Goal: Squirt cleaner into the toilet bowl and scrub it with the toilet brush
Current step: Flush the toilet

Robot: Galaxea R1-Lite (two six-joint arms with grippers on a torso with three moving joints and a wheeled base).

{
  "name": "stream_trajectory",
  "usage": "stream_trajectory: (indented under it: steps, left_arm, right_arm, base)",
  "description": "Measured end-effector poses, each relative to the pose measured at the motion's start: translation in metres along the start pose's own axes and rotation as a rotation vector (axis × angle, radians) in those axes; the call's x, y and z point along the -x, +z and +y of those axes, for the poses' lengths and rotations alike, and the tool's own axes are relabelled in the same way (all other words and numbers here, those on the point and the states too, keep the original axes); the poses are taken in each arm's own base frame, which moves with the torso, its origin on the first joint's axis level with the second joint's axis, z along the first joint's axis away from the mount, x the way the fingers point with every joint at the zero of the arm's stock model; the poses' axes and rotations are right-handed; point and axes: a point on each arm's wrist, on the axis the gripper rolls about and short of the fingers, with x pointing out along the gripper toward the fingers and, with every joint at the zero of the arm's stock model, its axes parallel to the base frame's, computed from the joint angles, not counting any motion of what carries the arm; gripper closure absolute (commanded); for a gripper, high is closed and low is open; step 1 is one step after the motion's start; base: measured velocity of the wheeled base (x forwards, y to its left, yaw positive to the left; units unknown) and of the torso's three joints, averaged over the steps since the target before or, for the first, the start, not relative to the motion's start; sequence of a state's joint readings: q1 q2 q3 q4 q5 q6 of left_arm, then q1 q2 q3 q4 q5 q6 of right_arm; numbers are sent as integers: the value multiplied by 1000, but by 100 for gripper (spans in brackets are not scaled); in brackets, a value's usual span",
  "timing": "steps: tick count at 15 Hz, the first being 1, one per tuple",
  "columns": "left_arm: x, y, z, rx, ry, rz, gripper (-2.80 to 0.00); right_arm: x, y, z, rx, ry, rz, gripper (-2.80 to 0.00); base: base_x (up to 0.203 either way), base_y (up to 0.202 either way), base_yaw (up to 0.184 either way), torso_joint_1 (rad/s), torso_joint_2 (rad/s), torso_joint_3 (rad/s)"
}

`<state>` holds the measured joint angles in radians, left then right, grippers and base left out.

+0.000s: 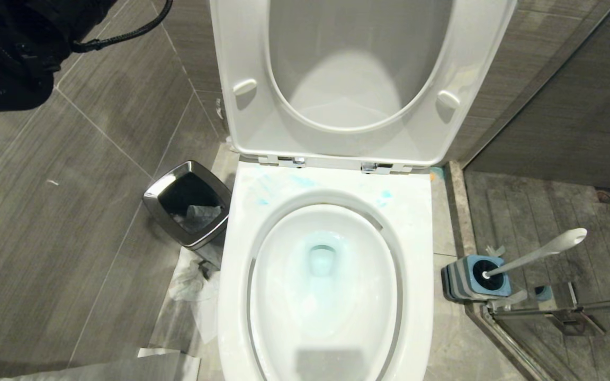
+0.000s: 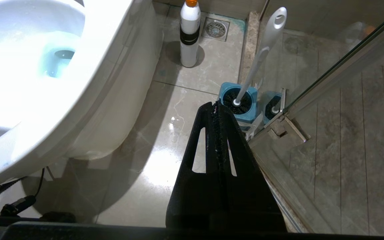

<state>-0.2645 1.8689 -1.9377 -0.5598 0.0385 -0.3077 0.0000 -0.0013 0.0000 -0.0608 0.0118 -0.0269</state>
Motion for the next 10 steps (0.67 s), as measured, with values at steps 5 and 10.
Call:
stream_trajectory:
  steps: [5,10]
  left_arm:
    - [-3,-11,-1,14,-5,15,0]
    - [-3,-13,-10,33,-29,14,0]
  right_arm:
    - [0,0,0,0,-1,0,0]
    - [0,0,0,0,0,0,0]
  base:
    - [0,0,0,0,0,0]
    - [0,0,0,0,0,0]
